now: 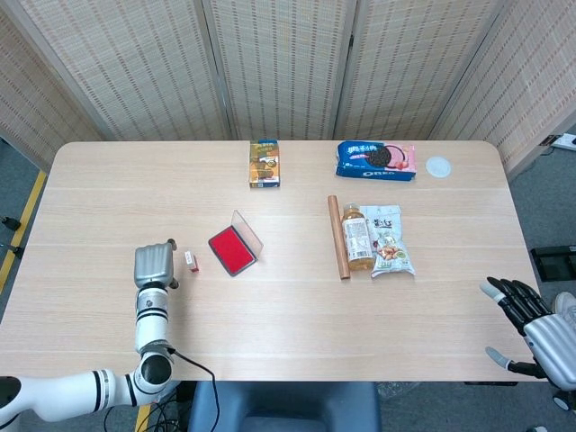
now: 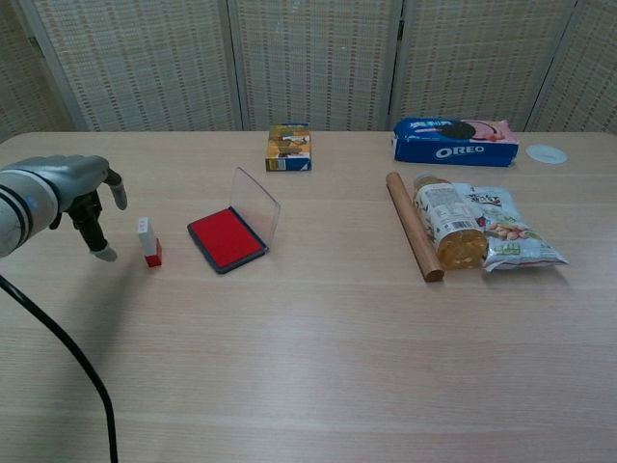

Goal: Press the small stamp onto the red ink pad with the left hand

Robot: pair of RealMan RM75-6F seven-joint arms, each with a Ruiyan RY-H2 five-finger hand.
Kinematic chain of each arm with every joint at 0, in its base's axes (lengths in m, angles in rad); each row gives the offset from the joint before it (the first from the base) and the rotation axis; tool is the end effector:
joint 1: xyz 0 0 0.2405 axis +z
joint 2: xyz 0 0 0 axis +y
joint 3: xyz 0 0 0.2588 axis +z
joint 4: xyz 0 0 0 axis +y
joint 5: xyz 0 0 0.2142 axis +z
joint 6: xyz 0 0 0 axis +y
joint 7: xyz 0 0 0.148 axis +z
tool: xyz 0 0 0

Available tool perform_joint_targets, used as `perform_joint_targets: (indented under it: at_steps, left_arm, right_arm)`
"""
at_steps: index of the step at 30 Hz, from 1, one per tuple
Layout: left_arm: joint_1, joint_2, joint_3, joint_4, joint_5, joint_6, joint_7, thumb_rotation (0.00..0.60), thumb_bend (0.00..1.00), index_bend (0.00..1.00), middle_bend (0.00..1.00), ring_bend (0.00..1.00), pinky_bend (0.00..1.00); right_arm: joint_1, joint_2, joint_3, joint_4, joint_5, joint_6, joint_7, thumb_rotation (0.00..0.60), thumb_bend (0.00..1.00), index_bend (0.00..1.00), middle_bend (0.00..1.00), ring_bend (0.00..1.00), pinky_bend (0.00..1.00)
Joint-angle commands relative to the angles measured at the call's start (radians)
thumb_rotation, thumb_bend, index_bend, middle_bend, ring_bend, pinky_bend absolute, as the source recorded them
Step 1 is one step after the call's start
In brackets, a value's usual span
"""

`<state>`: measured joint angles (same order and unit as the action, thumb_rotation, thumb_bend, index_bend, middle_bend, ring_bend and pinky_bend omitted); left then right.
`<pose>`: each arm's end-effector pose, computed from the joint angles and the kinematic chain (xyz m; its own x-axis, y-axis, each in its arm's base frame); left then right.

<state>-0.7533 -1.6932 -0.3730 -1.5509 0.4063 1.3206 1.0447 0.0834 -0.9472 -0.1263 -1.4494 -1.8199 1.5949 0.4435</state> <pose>-0.1696 0.3554 -0.0167 0.5216 0.3470 0.7795 0.7826 0.1694 -0.5991 -0.3249 -0.1429 0.1988 0.3078 -0.1783 0.9346 -0.9289 -0.2688 0.2547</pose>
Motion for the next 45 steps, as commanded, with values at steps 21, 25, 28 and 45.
perform_joint_targets:
  at_steps: [21,25,28,45]
  left_arm:
    - [-0.076,-0.035,0.003,0.133,-0.041,-0.075,-0.052,0.600,0.17,0.40,0.84,0.55,0.65]
    - [-0.086,-0.045,0.007,0.165,-0.047,-0.104,-0.063,0.600,0.17,0.42,0.84,0.55,0.65]
    - [-0.096,-0.052,0.009,0.193,-0.050,-0.123,-0.066,0.600,0.17,0.42,0.84,0.55,0.65]
    - [-0.142,-0.053,-0.007,0.256,-0.151,-0.190,-0.041,0.600,0.26,0.47,0.85,0.55,0.65]
  right_arm:
    - [-0.013,0.001,0.005,0.019,0.006,0.036,0.019,0.600,0.24,0.00,0.00,0.00,0.00]
    - [-0.017,0.000,0.008,0.023,0.009,0.043,0.020,0.600,0.24,0.00,0.00,0.00,0.00]
    - [-0.017,0.000,0.009,0.026,0.012,0.043,0.021,0.600,0.24,0.00,0.00,0.00,0.00]
    - [-0.022,0.000,0.021,0.025,0.034,0.040,0.007,0.600,0.25,0.00,0.00,0.00,0.00]
